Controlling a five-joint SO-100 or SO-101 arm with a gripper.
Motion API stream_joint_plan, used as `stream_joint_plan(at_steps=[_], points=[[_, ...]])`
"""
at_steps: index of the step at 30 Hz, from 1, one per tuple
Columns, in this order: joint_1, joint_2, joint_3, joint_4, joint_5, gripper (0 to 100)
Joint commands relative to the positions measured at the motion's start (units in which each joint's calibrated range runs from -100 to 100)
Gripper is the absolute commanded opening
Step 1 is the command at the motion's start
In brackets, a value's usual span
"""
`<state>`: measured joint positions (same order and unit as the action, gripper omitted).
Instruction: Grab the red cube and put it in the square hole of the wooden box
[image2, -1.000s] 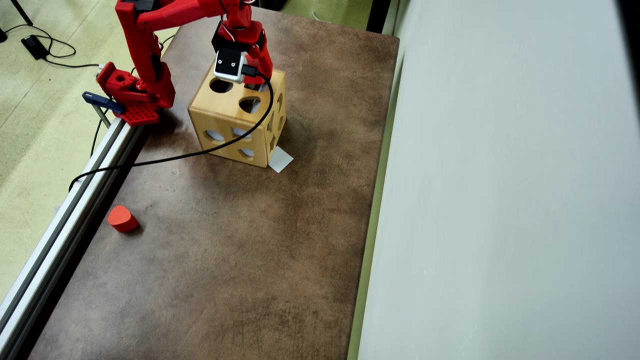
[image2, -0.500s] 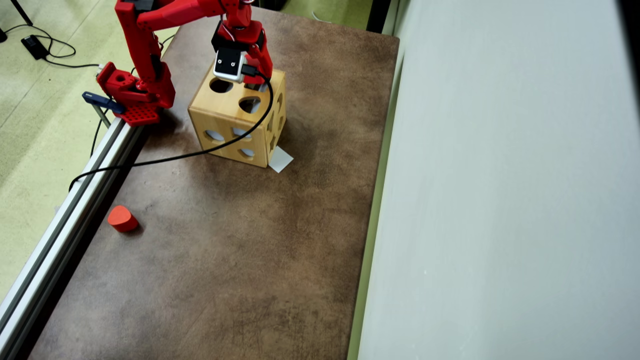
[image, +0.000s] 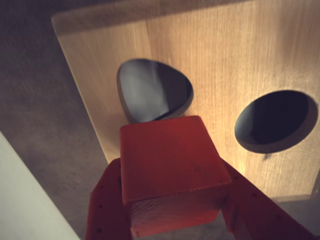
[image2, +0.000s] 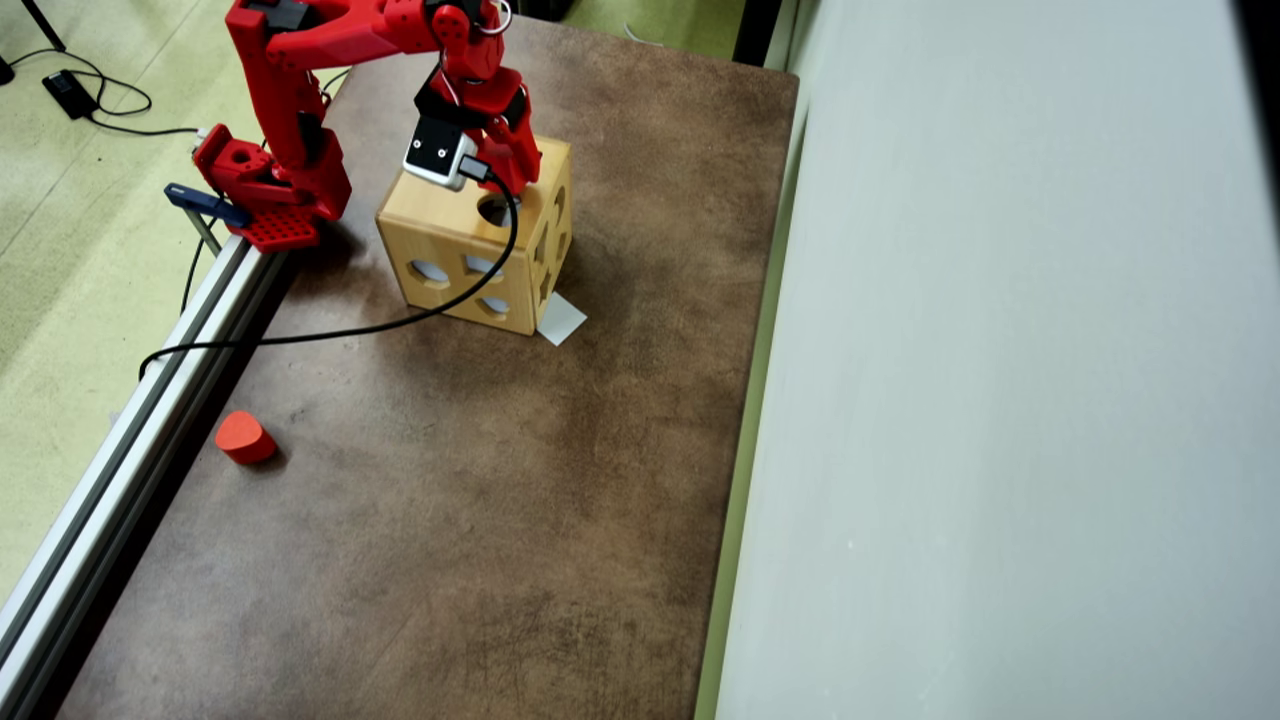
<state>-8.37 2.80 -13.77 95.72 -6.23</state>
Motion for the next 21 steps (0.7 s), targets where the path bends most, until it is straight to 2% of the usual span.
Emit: stream_joint_plan(at_steps=[1, 21], points=[[-2.9, -0.4, -0.5, -0.6, 0.0, 2], [-5.4, -0.3, -0.5, -0.7, 0.3, 2]])
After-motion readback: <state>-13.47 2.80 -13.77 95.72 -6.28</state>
